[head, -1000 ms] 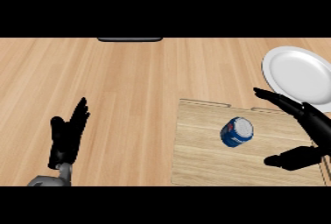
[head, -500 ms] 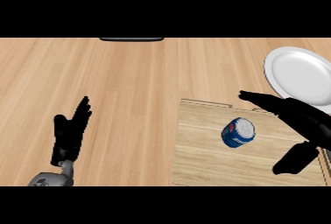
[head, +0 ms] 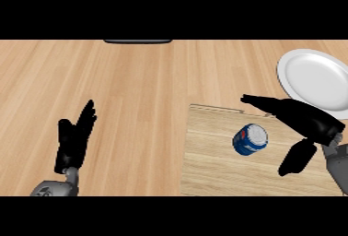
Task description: Pick the can from the tray and place it in the plate
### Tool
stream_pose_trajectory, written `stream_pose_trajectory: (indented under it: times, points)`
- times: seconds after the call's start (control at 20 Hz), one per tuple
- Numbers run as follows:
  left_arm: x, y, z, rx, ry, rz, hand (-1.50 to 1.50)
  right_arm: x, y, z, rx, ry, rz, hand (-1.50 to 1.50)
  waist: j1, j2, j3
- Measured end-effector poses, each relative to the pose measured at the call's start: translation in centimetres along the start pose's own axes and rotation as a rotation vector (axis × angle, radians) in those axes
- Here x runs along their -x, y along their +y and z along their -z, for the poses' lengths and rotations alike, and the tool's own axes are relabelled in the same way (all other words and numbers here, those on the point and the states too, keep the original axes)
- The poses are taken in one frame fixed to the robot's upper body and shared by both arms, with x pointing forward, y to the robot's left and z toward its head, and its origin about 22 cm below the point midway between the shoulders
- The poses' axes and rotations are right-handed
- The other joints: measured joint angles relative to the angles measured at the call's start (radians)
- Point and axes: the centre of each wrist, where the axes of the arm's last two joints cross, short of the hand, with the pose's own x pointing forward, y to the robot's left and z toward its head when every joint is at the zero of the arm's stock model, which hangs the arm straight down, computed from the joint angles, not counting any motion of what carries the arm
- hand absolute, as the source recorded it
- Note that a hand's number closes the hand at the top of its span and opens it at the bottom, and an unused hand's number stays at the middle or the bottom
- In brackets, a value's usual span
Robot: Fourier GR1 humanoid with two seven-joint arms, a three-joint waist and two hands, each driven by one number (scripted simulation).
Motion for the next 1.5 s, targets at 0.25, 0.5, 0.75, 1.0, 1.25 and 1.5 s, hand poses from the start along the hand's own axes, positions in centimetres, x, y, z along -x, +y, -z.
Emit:
stream_pose_trajectory:
  times: [0.25,0.5,0.75,1.0,1.25,1.5]
  points:
    - [0.6,0.0,0.0,-0.001,0.001,-0.008,0.0,0.5,0.4,1.1,-0.024,0.004,-0.003,-1.5,-0.001,0.0,0.0]
    - [0.2,0.1,0.3,0.003,0.0,-0.007,0.0,0.2,1.8,2.3,-0.043,0.006,-0.004,-1.5,-0.001,0.0,0.0]
    - [0.5,0.4,0.0,-0.004,0.001,-0.003,0.0,0.0,2.5,2.7,-0.052,0.008,0.003,-1.5,-0.002,0.0,0.0]
    - [0.4,0.2,-0.5,0.003,-0.001,-0.007,0.0,0.6,3.6,3.7,-0.065,0.015,-0.008,1.5,-0.001,0.0,0.0]
    - [0.7,0.2,-0.2,0.004,0.007,-0.003,0.0,0.8,4.0,3.5,-0.045,-0.025,-0.055,1.5,-0.002,-0.001,0.0]
    - [-0.2,0.2,-0.7,0.001,0.007,-0.001,0.0,1.0,4.5,3.6,0.013,-0.058,-0.09,1.5,-0.001,-0.003,-0.002]
